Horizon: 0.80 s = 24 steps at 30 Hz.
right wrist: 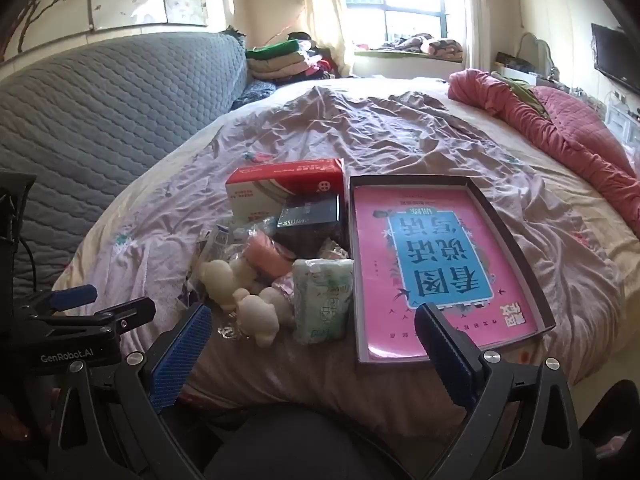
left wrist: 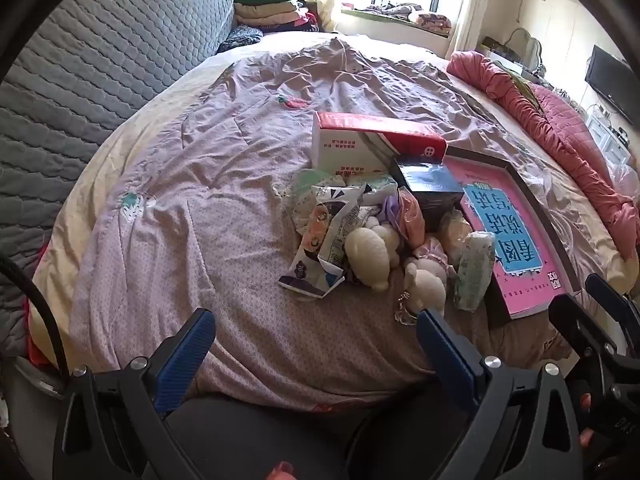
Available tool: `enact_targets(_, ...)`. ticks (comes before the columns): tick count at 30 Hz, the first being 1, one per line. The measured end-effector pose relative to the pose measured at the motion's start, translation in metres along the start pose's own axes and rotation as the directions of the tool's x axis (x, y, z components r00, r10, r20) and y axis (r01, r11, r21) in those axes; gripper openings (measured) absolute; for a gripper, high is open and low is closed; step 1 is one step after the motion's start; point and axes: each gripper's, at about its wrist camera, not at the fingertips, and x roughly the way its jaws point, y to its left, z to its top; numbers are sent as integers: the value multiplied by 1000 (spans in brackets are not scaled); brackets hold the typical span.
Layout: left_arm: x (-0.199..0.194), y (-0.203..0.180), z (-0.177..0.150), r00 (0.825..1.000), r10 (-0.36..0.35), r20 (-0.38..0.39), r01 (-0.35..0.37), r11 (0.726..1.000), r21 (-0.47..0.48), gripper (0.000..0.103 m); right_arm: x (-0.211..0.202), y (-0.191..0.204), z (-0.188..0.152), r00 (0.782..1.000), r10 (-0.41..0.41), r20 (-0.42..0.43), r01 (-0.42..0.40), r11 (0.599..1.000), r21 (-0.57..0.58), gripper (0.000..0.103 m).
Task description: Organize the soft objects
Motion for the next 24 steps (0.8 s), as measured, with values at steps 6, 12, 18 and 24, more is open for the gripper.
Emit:
enact_targets(6, 0, 4, 4, 1000, 15, 0, -15, 1000, -4, 101, -3, 6, -1, 1000, 4, 8, -4, 1000, -22, 101)
enact_targets(12, -3, 6, 5, 1000, 28, 0, -28, 1000, -6, 101, 3, 4, 2, 1000, -11, -9, 11, 1000, -15, 101)
enact_targets(18, -2, 3, 2, 999, 38, 1, -38, 999, 6, 101, 1, 3, 2, 1000, -18, 2, 18, 1000, -15, 101)
enact_targets(24, -1, -1, 1, 999, 43, 1, -43, 999, 16, 101, 0, 2, 2, 1000, -27, 2, 27, 999, -17, 101)
